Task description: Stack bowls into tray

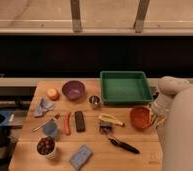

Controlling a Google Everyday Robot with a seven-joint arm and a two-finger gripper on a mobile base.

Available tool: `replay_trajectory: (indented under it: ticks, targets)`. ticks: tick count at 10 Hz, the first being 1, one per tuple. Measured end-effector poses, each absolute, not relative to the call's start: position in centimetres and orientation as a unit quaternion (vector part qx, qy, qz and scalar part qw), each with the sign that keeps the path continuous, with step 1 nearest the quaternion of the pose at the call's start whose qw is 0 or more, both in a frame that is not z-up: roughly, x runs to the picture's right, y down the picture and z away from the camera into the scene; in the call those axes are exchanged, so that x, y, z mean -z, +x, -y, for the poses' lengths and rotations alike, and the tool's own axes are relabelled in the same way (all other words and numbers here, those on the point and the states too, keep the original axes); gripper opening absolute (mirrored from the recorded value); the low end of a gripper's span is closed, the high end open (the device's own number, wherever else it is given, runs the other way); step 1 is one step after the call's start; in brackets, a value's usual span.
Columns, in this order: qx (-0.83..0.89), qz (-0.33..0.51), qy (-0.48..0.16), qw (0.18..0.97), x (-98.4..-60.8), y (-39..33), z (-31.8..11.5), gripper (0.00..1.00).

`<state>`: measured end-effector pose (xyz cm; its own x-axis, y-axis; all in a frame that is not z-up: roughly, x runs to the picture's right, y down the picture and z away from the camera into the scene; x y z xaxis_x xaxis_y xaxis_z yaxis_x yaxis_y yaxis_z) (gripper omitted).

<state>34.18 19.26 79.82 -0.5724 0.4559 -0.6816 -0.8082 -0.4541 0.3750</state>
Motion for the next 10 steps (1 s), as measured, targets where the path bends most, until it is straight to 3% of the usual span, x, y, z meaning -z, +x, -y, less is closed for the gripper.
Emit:
replay_trajectory:
  ticks: [2, 6, 10]
  targets:
    - [-0.817, -0.343, -0.252, 0.388, -79.6, 34.1, -19.1, 0.00]
    - [-0.824, -0.320, -0.245, 0.397, -78.3, 33.6, -17.4, 0.00]
    - [-0.825, -0.284, -0.225, 0.433, -74.7, 32.0, -12.8, 0.00]
